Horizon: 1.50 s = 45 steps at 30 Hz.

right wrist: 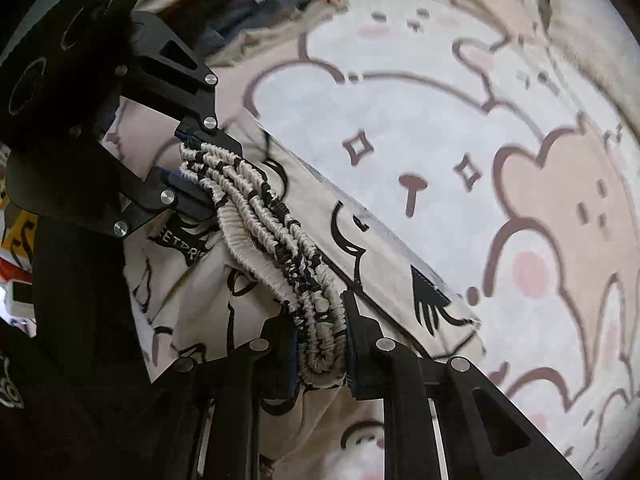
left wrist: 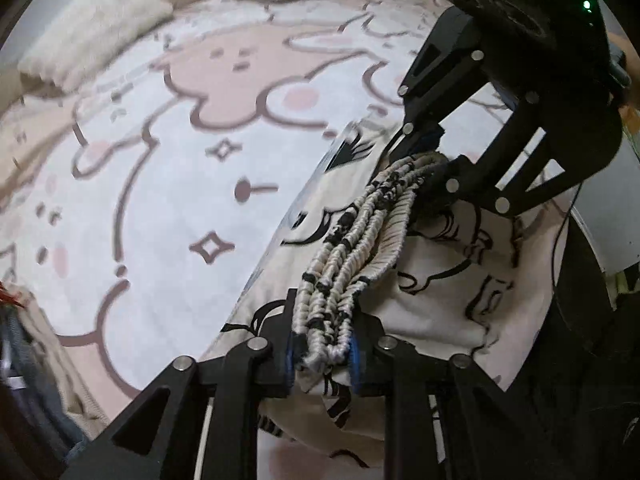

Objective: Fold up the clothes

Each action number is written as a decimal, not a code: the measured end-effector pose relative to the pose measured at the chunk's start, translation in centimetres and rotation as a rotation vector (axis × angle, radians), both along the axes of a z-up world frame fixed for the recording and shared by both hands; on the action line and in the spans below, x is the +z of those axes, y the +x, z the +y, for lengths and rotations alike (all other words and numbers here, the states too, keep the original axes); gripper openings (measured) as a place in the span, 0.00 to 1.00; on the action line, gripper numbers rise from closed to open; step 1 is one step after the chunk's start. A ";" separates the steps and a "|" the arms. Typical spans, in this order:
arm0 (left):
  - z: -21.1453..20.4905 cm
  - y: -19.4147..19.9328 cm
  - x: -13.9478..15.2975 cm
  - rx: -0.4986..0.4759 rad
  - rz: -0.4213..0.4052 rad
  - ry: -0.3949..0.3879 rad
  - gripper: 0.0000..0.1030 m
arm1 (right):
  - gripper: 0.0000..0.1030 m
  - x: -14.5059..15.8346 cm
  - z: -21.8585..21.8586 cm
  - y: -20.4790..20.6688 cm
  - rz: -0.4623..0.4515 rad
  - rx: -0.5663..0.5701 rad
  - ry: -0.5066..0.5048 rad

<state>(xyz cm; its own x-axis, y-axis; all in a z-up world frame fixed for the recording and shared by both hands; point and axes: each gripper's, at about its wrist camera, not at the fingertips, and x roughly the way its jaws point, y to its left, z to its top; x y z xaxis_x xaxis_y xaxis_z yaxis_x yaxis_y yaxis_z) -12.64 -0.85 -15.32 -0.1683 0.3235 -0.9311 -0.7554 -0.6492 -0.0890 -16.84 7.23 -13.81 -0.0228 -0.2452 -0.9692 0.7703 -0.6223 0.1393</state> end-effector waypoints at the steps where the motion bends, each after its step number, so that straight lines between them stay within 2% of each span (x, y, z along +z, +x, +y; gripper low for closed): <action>1: -0.1 -0.3 -0.7 0.005 -0.006 -0.008 0.30 | 0.21 -0.7 0.0 -0.4 -0.012 -0.016 0.009; 3: -0.3 -1.0 -1.8 0.017 -0.022 -0.016 0.36 | 0.34 -1.4 0.5 -1.0 0.003 -0.055 0.019; 5: -0.9 -1.8 -2.3 0.053 -0.050 0.020 0.39 | 0.60 -1.7 1.2 -1.5 0.036 -0.100 0.022; 6: -1.2 -1.9 -2.2 0.069 -0.059 0.037 0.39 | 0.64 -1.4 1.7 -1.9 0.055 -0.135 0.014; 9: -2.5 -2.3 -1.3 0.135 -0.049 0.081 0.42 | 0.65 0.1 4.5 -3.1 0.093 -0.281 -0.047; 10: -3.0 -2.4 -0.9 0.157 -0.038 0.094 0.50 | 0.65 0.7 5.5 -3.1 0.103 -0.328 -0.077; 12: -4.0 -2.2 0.0 0.196 -0.022 0.115 0.58 | 0.65 2.2 8.0 -2.3 0.118 -0.415 -0.155; 16: -5.3 -0.1 1.1 0.257 -0.029 0.135 0.59 | 0.65 4.3 10.8 3.2 0.135 -0.479 -0.284; 23: -5.0 6.4 0.6 0.325 -0.082 0.124 0.61 | 0.65 1.0 11.2 12.6 0.116 -0.553 -0.347; 29: -4.5 11.6 -0.2 0.376 -0.125 0.107 0.61 | 0.59 -1.1 10.1 15.7 0.164 -0.541 -0.362; 33: -3.1 12.7 -2.6 0.374 -0.128 0.030 0.61 | 0.50 -2.0 10.0 16.1 0.184 -0.543 -0.363; 36: -2.6 12.6 -2.8 0.387 -0.105 0.020 0.61 | 0.41 -2.4 10.1 16.0 0.190 -0.543 -0.356; 37: -2.4 12.6 -2.7 0.388 -0.097 0.017 0.56 | 0.37 -2.5 10.1 15.9 0.192 -0.538 -0.349; 38: -2.3 12.5 -2.6 0.387 -0.089 0.015 0.45 | 0.31 -2.5 10.0 15.8 0.193 -0.531 -0.341; 39: -2.1 12.4 -2.5 0.387 -0.080 0.013 0.18 | 0.28 -2.6 9.9 15.7 0.195 -0.523 -0.332; 40: -2.3 12.2 -2.5 0.396 -0.085 0.016 0.13 | 0.20 -2.6 9.8 15.6 0.196 -0.515 -0.324; 41: -2.7 12.0 -2.5 0.408 -0.096 0.022 0.12 | 0.15 -2.7 9.7 15.5 0.197 -0.507 -0.316; 45: -4.3 11.4 -2.5 0.460 -0.140 0.047 0.08 | 0.09 -2.6 9.7 14.9 0.203 -0.476 -0.281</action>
<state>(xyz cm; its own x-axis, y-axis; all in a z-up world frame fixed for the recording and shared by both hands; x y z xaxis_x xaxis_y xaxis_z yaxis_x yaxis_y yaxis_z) -1.29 -5.19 -17.80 -0.1777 0.2871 -0.9413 -0.3695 -0.9060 -0.2066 -1.90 16.95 -16.38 -0.3718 -0.4093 -0.8332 0.4436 -0.8668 0.2279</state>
